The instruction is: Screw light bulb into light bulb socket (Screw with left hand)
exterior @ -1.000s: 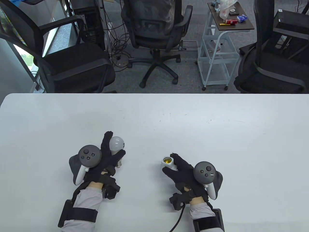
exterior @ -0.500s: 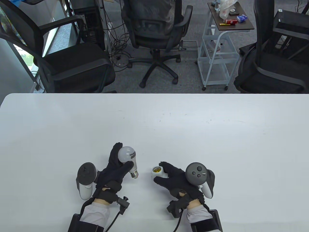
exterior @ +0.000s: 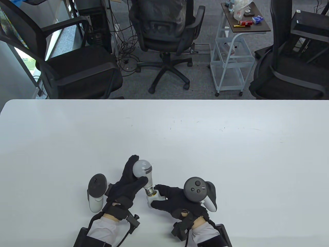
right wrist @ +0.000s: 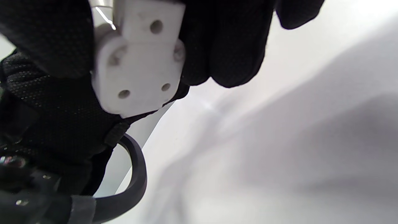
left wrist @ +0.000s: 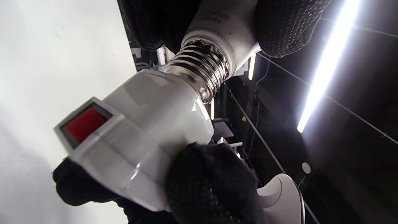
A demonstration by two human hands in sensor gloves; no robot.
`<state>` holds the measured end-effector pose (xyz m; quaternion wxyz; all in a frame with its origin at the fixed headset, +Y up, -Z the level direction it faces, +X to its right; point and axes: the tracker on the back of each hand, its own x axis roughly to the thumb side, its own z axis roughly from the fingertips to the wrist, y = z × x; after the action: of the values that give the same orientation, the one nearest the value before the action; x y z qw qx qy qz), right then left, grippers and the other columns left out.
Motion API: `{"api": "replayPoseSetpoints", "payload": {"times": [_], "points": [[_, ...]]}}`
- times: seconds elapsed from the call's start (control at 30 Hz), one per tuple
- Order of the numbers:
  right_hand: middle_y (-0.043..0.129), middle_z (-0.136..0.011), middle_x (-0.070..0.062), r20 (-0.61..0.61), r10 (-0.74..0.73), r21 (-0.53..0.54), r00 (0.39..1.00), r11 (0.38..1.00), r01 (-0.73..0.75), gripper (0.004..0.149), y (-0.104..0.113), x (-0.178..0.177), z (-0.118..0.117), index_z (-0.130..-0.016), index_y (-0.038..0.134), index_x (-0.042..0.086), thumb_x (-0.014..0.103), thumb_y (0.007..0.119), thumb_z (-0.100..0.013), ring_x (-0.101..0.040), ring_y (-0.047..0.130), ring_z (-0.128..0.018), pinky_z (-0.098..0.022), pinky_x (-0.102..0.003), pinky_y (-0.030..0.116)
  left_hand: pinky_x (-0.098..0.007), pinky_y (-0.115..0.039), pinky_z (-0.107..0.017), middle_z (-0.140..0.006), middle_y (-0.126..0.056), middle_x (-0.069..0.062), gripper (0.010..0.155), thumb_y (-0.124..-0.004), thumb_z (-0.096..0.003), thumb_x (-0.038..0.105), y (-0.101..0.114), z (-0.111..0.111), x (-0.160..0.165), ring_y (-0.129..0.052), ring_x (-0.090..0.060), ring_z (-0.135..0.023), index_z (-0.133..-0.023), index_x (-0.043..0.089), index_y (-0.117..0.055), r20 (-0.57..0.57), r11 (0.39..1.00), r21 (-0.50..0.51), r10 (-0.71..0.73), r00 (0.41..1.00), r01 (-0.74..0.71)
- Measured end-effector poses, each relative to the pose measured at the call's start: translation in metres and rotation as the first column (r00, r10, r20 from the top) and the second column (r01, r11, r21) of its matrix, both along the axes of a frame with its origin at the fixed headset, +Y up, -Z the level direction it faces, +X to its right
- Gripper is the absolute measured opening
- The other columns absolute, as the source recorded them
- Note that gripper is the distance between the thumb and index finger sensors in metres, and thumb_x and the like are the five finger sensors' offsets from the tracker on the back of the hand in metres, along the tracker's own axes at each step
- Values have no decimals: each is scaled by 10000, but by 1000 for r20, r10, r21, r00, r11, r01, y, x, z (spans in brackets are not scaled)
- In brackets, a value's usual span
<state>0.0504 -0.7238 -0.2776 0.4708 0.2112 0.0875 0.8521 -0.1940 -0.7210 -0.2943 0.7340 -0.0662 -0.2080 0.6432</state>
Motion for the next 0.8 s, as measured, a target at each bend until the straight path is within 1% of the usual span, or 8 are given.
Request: {"api": "replayPoseSetpoints", "payload": {"times": [0.2, 0.33, 0.57, 0.6, 0.67, 0.7, 0.73, 0.8], "points": [[911, -789, -201, -4, -8, 2, 1000, 1000, 8, 656, 0, -1, 1, -903, 750, 44, 472, 928, -438, -410, 928, -657, -640, -695, 554, -801, -462, -687, -1000, -728, -264, 873, -789, -588, 471, -1, 0, 3, -693, -436, -1002, -1187, 320, -173, 28, 1000, 10, -1, 1000, 1], [917, -778, -200, -1, -48, -2, 999, 999, 48, 647, 2, -2, 1, -897, 754, 47, 473, 925, -441, -412, 934, -642, -635, -692, 560, -806, -457, -688, -1011, -719, -266, 874, -791, -588, 465, -2, 0, 5, -685, -437, -1009, -1189, 325, -172, 62, 1000, 14, -1, 998, 0], [925, -765, -201, 3, -67, -16, 998, 998, 67, 640, 0, 1, 1, -887, 765, 47, 478, 924, -442, -406, 941, -629, -635, -692, 560, -822, -435, -684, -1052, -685, -261, 877, -806, -584, 457, -5, -3, 6, -641, -460, -1036, -1187, 362, -177, 130, 998, -27, 57, 990, -54], [926, -763, -201, -3, -65, -15, 998, 998, 65, 640, 0, 0, 1, -887, 765, 48, 478, 925, -441, -409, 941, -627, -636, -694, 558, -825, -427, -683, -1073, -660, -251, 876, -797, -586, 511, -5, -3, 5, -602, -470, -1054, -1191, 366, -180, 140, 998, -30, 60, 988, -56], [926, -764, -201, -7, -49, -8, 999, 999, 49, 642, 0, -2, 2, -887, 767, 48, 478, 928, -439, -410, 939, -629, -637, -696, 555, -846, -371, -675, -1156, -481, -266, 898, -772, -578, 629, -6, -3, 3, -405, -539, -1092, -1200, 363, -181, 160, 995, -47, 89, 983, -82], [927, -763, -201, -7, -38, -4, 999, 999, 38, 641, 0, -2, 2, -887, 768, 48, 475, 930, -437, -411, 938, -630, -638, -698, 551, -851, -351, -673, -1167, -409, -276, 895, -756, -577, 661, -6, -3, 2, -346, -553, -1094, -1201, 356, -190, 151, 994, -51, 100, 983, -93], [927, -762, -202, -10, -29, -1, 1000, 1000, 29, 641, 0, -3, 2, -886, 769, 47, 475, 930, -437, -412, 939, -628, -639, -698, 551, -849, -342, -674, -1170, -359, -270, 889, -740, -576, 686, -6, -3, 0, -311, -551, -1095, -1197, 349, -201, 133, 994, -53, 99, 986, -93], [927, -762, -206, -17, -9, 1, 1000, 1000, 9, 640, 0, -5, 3, -885, 774, 44, 470, 936, -434, -415, 937, -629, -640, -702, 545, -846, -338, -674, -1154, -337, -259, 864, -725, -580, 704, -5, -2, -3, -311, -539, -1090, -1184, 334, -231, 99, 996, -47, 79, 992, -75]]}}
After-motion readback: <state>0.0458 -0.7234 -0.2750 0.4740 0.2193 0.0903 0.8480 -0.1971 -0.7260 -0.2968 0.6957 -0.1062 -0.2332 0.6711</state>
